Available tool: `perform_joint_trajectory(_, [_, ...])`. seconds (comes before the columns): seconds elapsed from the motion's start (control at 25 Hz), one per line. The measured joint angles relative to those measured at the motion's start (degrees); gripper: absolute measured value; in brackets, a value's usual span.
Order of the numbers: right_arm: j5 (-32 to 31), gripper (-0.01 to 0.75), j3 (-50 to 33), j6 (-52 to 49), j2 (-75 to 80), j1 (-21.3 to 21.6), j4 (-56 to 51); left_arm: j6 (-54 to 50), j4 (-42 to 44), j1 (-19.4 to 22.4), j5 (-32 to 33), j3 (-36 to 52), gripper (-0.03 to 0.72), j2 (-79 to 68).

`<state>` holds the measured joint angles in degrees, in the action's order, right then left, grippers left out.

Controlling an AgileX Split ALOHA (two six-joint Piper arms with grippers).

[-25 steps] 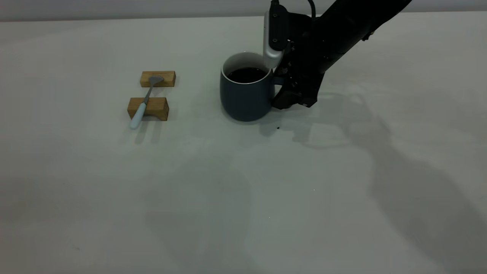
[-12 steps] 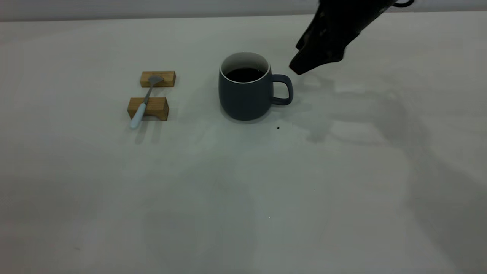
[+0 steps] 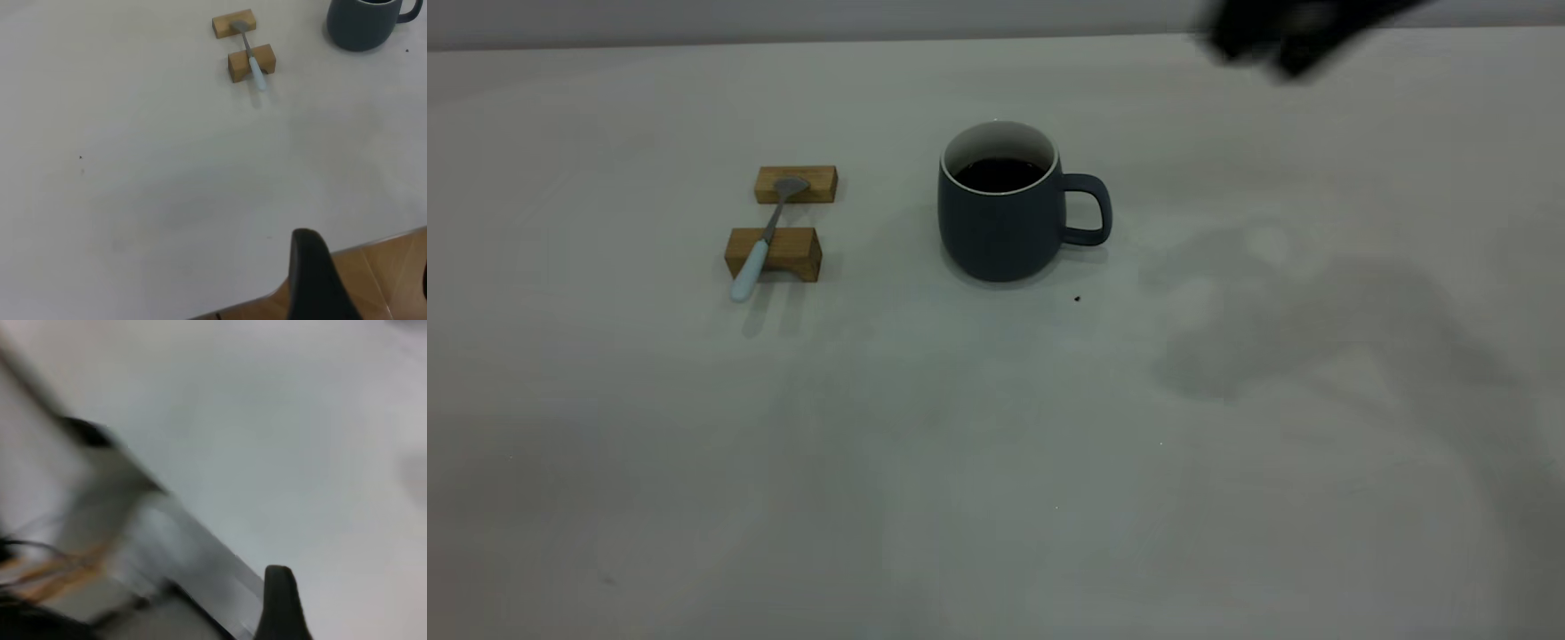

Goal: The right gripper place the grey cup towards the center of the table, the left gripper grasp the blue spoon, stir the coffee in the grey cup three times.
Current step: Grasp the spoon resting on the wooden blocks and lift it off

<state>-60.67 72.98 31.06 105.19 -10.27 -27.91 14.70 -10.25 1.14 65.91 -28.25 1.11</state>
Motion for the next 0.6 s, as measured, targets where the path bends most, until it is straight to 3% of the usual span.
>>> perform_joint_trajectory(0.12, [-0.1,0.592,-5.4,-15.9,-11.5,0.3,16.1,0.0,0.0,0.0,0.0,0.0,0.463,0.0])
perform_joint_trajectory(0.2, [-0.2,0.592,-11.9,-20.7,-19.4,0.4,20.7,0.0,0.0,0.0,0.0,0.0,0.463,0.0])
perform_joint_trajectory(0.36, [-1.3,0.592,-26.1,-23.3,-35.1,0.8,22.2,0.0,0.0,0.0,0.0,0.0,0.463,0.0])
perform_joint_trajectory(0.6, [-2.3,0.592,-39.5,-24.7,-55.6,8.0,22.1,0.0,0.0,0.0,0.0,0.0,0.463,0.0])
